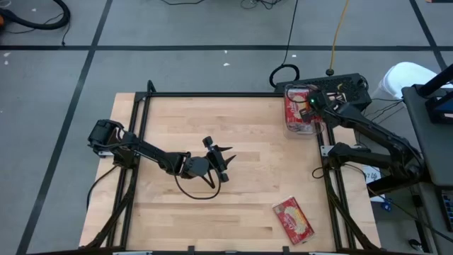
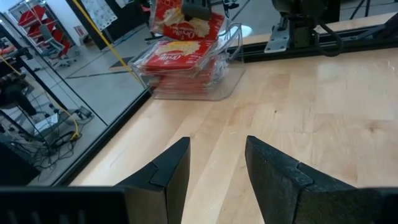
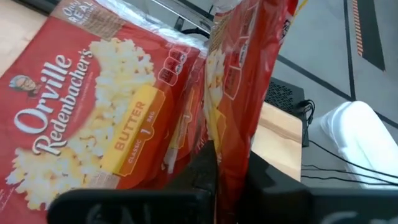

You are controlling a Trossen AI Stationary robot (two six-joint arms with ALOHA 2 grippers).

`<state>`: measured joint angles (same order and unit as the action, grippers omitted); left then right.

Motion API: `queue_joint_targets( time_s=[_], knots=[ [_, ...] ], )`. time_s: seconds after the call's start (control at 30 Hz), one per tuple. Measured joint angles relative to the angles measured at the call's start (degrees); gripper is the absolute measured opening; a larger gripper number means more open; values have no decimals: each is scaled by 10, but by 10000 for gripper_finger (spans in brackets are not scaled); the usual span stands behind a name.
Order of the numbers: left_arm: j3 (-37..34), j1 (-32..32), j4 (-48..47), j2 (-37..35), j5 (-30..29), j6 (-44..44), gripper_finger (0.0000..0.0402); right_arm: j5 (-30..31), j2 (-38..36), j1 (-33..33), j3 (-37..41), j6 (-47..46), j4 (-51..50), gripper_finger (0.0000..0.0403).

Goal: Sort popcorn bags into baskets
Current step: Put the red popcorn bag into the transparent bin

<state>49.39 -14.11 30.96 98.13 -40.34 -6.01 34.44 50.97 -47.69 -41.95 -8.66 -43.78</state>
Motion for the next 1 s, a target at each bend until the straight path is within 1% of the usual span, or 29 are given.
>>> queue_joint_targets(
  time_s=[0.13, 0.27, 0.43, 0.53, 0.63, 0.7, 0.8, 0.87, 0.93, 1.0],
  knots=[
    [0, 0, 0, 0, 0, 1, 159, 18, 12, -4, 0, -13, 3, 41],
    [0, -2, 0, 0, 0, 4, 159, 35, 16, -7, 0, -28, 11, 75],
    [0, -3, 0, 0, 0, 6, 159, 33, 9, -6, 0, -25, 48, 121],
    [0, -3, 0, 0, 0, 6, 159, 24, -5, -1, 0, -22, 65, 141],
    [0, -3, 0, 0, 0, 7, 159, -28, -33, 14, 0, -26, 70, 154],
    [0, -3, -2, 0, 0, 10, 159, -98, -56, 27, 0, -27, 71, 158],
    [0, -1, -13, 0, 0, 17, 159, -223, -95, 52, 0, -49, 61, 159],
    [0, -1, -13, 0, 0, 21, 159, -277, -119, 76, 0, -79, 41, 159],
    [0, -1, -13, 0, 0, 21, 159, -300, -137, 111, -1, -115, 13, 159],
    [0, -1, -14, 0, 5, 24, 159, -302, -149, 158, -1, -153, -29, 159]
  ],
)
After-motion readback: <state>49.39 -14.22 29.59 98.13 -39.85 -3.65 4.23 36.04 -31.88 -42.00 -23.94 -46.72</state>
